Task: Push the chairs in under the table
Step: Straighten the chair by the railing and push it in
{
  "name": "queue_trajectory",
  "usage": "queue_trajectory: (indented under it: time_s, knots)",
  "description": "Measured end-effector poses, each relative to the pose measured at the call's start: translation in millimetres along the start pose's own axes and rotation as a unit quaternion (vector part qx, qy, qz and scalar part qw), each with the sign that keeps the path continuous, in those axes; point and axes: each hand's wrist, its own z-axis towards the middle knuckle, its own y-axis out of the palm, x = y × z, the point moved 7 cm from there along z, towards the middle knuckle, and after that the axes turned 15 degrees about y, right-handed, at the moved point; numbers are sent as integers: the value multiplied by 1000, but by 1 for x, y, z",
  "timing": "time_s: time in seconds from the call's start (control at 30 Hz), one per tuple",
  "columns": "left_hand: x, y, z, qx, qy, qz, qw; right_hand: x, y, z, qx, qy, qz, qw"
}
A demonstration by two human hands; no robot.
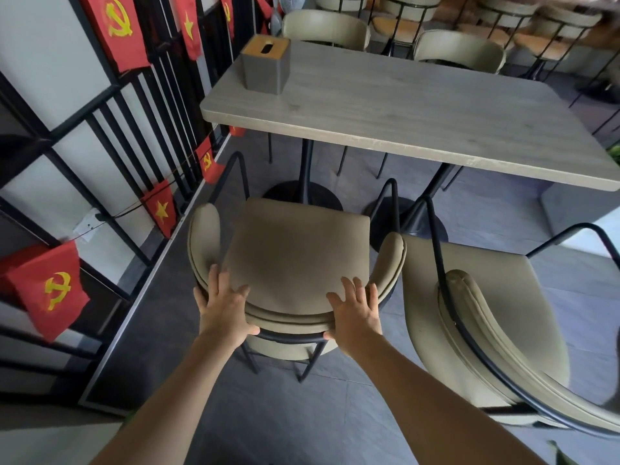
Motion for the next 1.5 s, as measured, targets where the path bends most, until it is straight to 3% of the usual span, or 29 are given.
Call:
queue_trajectory:
  time_s: [0.1,0.2,0.53,0.7,0.9,1.07,1.23,1.37,1.5]
  knots:
    - [0,3,-17,46,-42,-80,995,2,8,-16,2,27,27,999]
    - [2,11,-23,29,-37,-154,987,2,14,-26,3,16,39,999]
    - [-6,17,-8,25,-24,-181,983,-4,14,-21,-17,21,58,998]
    - [-12,17,-1,26,-19,-163,986,-8,12,-17,-23,21,68,997]
    - [4,6,-10,-94,-46,-8,995,12,4,-24,-32,-26,168,985]
    - [79,-1,-6,-123,69,40,989,93,-10,-31,17,50,313,948]
    - [195,-32,8,-66,168,8,984,232,-12,-28,41,144,282,948]
    - [312,-37,14,-41,256,11,966,339,5,-41,-17,172,247,953]
    - [428,-2,8,-71,333,11,940,418,47,-68,-144,144,214,955]
